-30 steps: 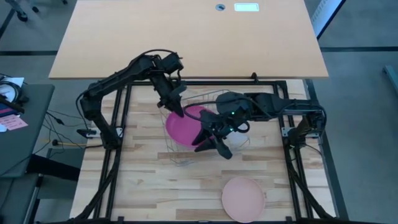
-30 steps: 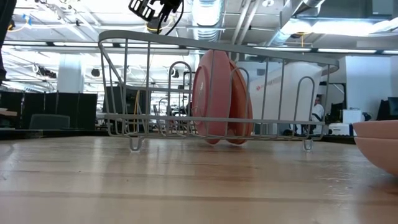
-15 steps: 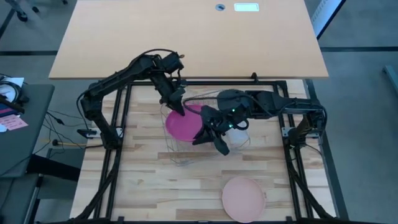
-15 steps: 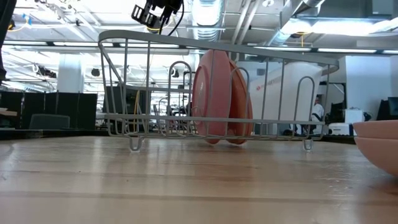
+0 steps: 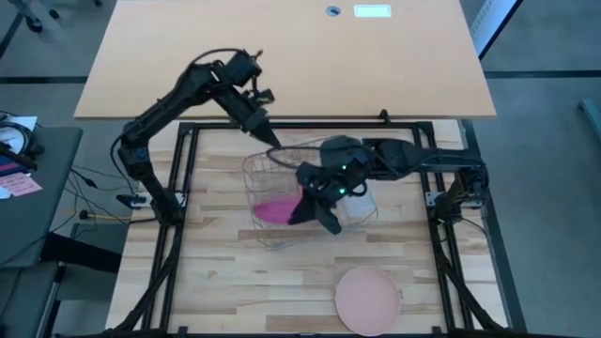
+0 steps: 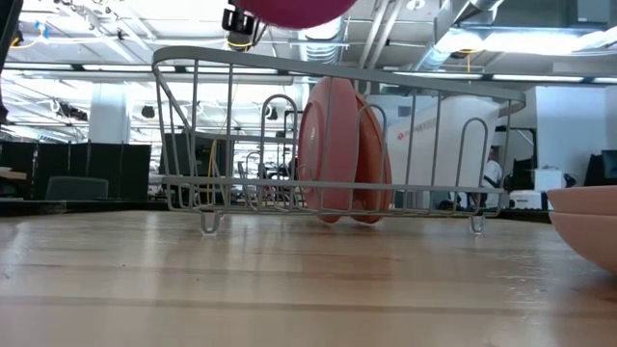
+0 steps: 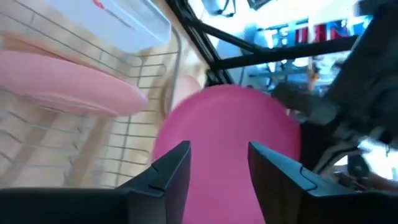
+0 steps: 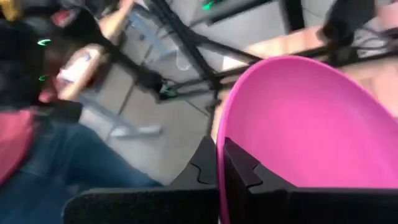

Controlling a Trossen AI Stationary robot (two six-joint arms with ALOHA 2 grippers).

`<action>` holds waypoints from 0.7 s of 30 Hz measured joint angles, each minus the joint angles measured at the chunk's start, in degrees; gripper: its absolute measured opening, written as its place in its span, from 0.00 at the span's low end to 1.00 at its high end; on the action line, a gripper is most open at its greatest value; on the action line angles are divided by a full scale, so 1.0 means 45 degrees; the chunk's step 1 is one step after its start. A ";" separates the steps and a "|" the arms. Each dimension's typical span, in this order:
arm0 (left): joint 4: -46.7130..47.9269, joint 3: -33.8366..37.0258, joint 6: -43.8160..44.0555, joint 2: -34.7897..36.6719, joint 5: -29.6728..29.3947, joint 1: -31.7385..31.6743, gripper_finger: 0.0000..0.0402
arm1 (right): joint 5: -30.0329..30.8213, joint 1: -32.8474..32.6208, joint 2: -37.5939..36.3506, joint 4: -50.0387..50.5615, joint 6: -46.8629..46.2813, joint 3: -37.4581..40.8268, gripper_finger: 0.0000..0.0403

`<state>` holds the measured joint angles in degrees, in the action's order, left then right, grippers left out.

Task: Sort dishes
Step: Put the pink plate in the dish rack

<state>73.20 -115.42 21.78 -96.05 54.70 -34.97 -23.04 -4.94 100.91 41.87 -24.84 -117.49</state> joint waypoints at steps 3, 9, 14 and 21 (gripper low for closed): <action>-0.0003 -0.0497 -0.0448 -0.0011 -0.0551 -0.0576 0.40 | 0.0195 0.0206 -0.0072 -0.0279 -0.1511 -0.0016 0.00; -0.0062 -0.2010 -0.0776 -0.0015 -0.1960 -0.2271 0.40 | 0.0863 0.0469 -0.0045 -0.1347 -0.6110 -0.0030 0.00; -0.0060 -0.3116 -0.0786 -0.0024 -0.3733 -0.3523 0.40 | 0.3982 0.0473 -0.0056 -0.2555 -0.8908 -0.0034 0.00; -0.0236 -0.4365 -0.0887 0.0077 -0.3998 -0.4247 0.40 | 0.9308 0.0443 -0.0060 -0.2783 -1.1087 0.0165 0.01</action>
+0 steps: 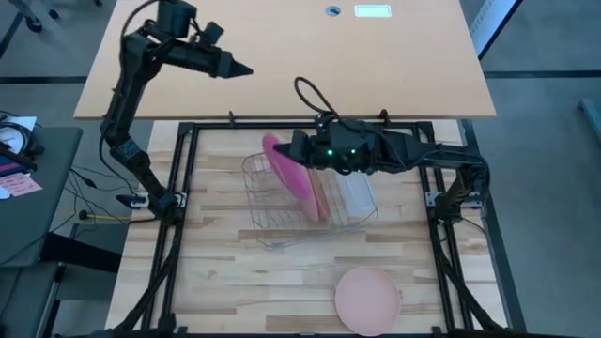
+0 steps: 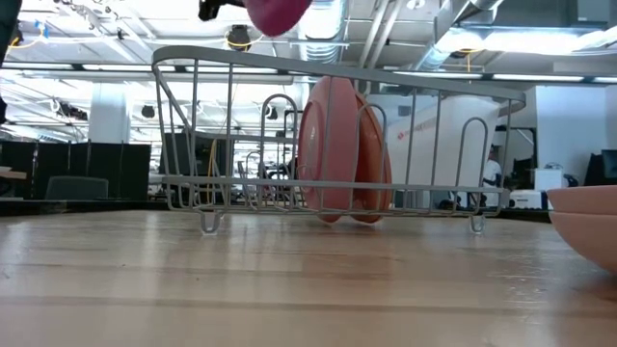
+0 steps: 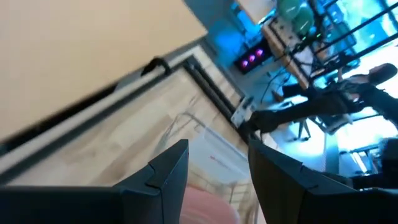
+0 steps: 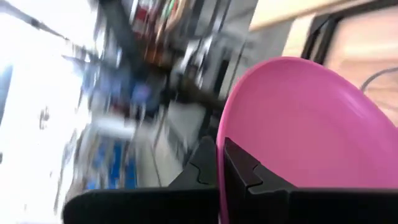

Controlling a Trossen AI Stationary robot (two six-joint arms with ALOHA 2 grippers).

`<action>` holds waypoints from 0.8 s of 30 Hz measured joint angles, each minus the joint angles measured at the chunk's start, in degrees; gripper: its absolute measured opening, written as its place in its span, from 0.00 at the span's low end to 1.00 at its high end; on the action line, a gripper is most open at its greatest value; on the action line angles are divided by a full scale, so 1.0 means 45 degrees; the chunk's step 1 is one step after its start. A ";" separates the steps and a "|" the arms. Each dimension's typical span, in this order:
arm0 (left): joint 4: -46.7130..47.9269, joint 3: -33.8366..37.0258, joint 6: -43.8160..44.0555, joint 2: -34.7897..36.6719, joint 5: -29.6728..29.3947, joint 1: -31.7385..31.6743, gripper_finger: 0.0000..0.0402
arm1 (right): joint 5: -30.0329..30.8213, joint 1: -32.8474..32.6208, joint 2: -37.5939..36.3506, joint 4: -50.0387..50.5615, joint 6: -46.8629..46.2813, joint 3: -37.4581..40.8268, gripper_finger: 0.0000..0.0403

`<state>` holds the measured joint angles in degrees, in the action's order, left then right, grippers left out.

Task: Sort dishes
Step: Put the pink plate in the dish rack

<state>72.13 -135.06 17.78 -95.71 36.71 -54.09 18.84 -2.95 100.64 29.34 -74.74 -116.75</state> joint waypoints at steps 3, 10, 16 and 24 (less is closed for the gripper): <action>-0.0269 0.0187 -0.0104 0.0400 -0.0528 -0.0006 0.40 | 0.1231 -0.0022 0.0004 0.0025 -0.1062 0.0058 0.01; -0.0287 0.0193 -0.0632 0.1153 -0.1977 -0.0004 0.40 | 0.2753 -0.0077 -0.0007 -0.1735 -0.1449 0.0063 0.01; -0.0373 0.0198 -0.0622 0.1957 -0.3061 0.0141 0.40 | 0.2786 0.0051 -0.0010 -0.1175 -0.0763 0.0063 0.00; 0.0096 0.0198 -0.0003 0.2637 -0.5822 0.1518 0.40 | 0.1650 -0.0108 -0.0021 0.0324 -0.0666 0.0063 0.00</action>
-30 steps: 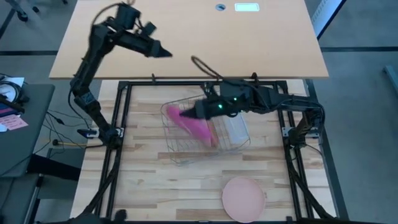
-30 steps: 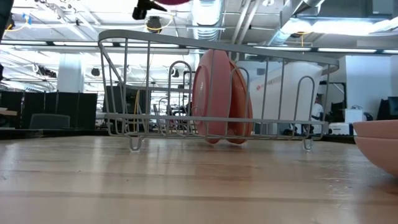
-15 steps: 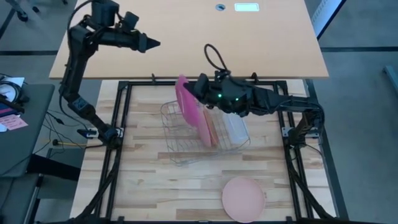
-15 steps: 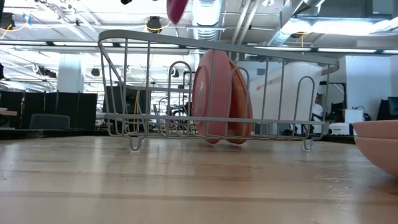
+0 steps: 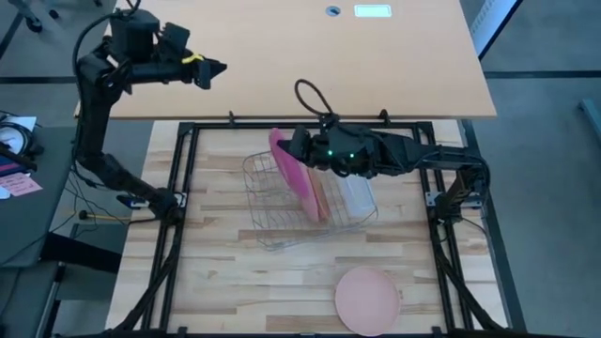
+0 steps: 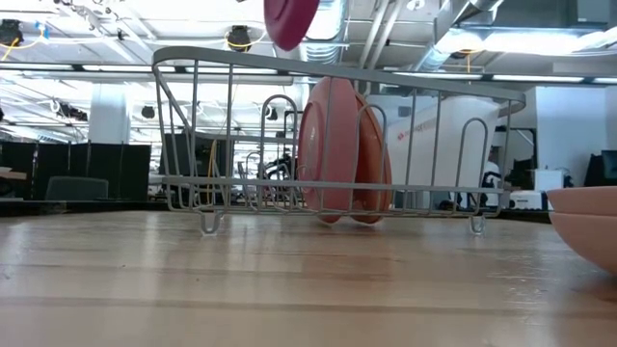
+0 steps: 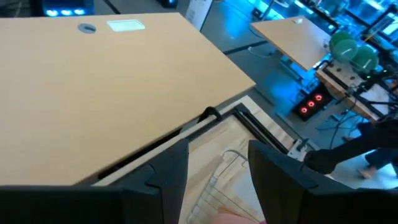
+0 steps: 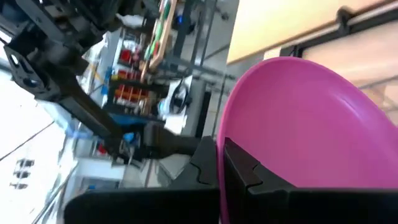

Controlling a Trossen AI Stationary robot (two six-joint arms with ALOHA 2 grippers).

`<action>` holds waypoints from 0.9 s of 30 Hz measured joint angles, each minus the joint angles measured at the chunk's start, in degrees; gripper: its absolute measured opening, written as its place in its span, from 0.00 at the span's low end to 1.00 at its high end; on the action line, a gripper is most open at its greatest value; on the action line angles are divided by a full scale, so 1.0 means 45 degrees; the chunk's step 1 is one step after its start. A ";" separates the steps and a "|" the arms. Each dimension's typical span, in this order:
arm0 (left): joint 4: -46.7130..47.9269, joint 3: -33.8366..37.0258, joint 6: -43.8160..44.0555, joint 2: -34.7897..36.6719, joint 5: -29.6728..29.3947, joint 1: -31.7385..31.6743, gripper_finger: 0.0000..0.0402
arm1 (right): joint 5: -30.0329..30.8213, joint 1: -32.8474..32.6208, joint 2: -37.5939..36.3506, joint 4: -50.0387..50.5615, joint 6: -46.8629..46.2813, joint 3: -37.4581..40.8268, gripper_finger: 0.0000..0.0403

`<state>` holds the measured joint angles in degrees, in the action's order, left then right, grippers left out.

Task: Sort dishes
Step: Put the pink plate in the dish rack

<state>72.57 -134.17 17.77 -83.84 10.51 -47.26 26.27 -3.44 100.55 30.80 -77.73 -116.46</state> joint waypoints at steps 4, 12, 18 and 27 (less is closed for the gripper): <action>0.0191 0.0005 0.0209 0.0169 -0.1091 0.0762 0.40 | -0.0337 0.0033 -0.0013 -0.0089 0.0549 0.0000 0.00; 0.0195 0.0010 -0.0166 0.0189 -0.2756 0.1525 0.40 | -0.0641 0.0034 0.0001 0.0057 0.0087 0.0000 0.00; 0.0143 0.0010 -0.1722 0.0162 -0.2689 0.1911 0.40 | -0.0512 0.0033 0.0333 -0.0075 0.0057 -0.0022 0.00; 0.0980 0.0015 -0.3551 0.0166 -0.1760 0.1951 0.40 | 0.0957 -0.0648 0.2214 -0.1706 -0.2136 -0.0009 0.00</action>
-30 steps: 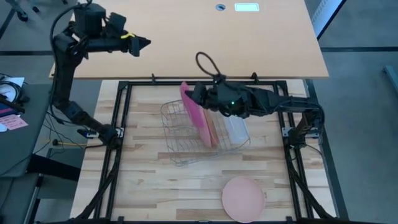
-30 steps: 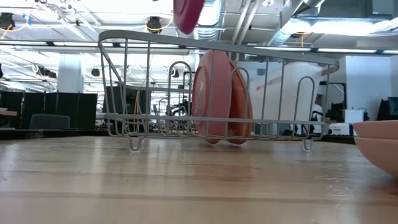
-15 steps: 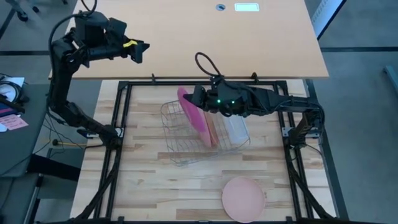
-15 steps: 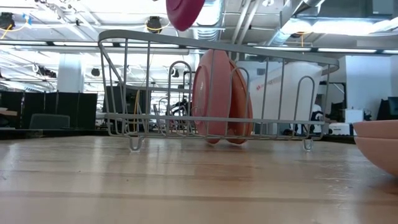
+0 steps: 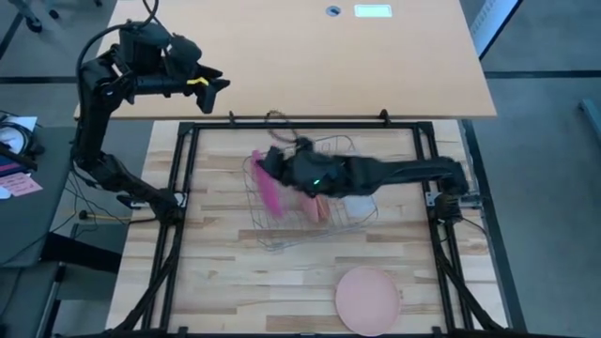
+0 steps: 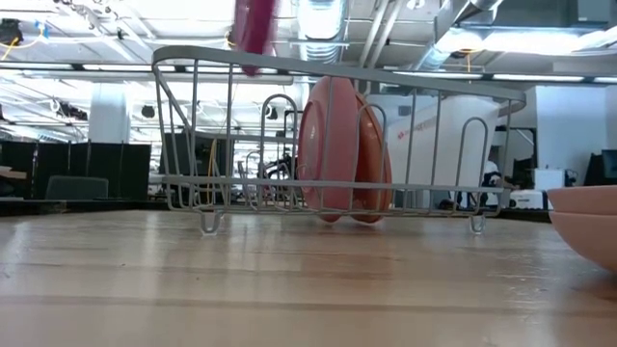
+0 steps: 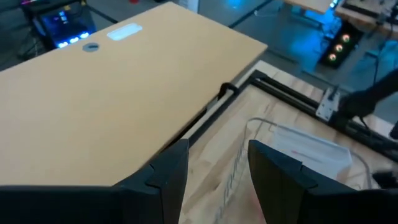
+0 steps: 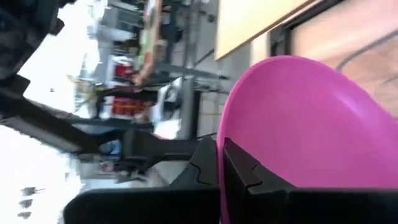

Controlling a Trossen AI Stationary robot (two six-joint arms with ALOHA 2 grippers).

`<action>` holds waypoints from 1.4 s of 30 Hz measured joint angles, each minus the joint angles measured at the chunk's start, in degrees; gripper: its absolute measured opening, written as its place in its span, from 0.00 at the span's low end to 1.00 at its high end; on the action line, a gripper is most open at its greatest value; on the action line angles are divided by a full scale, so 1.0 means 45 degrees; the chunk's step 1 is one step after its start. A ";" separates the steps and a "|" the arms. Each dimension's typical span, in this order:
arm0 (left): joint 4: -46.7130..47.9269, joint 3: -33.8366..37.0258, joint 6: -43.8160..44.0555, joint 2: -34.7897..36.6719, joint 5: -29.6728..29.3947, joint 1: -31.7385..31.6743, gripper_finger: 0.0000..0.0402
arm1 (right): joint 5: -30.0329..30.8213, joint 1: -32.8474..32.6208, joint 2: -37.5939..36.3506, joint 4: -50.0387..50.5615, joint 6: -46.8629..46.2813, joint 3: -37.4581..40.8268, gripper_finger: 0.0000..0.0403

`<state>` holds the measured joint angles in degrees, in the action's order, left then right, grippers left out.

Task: Sort dishes
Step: Put the pink plate in the dish rack

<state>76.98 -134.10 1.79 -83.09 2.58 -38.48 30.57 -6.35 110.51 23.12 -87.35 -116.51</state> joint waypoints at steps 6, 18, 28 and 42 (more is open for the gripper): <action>0.0037 0.0005 -0.0619 -0.0044 0.1288 0.0000 0.40 | 0.0530 -0.0238 0.1160 0.0037 -0.1351 0.0014 0.00; 0.0795 0.0005 -0.1098 -0.0029 0.1648 0.0000 0.40 | 0.0544 0.0129 0.0638 0.3268 -0.1625 0.0004 0.00; 0.0721 0.0005 -0.0240 -0.0034 0.1359 0.0000 0.40 | -0.0454 0.0687 0.0565 0.4345 -0.1602 0.0004 0.00; 0.1109 0.0005 -0.0212 -0.0034 0.0356 0.0000 0.40 | -0.3416 0.1556 -0.0752 0.4946 0.2529 0.0009 0.00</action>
<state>81.97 -134.08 0.83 -83.24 4.19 -38.48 15.20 0.65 107.13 45.38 -75.97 -116.46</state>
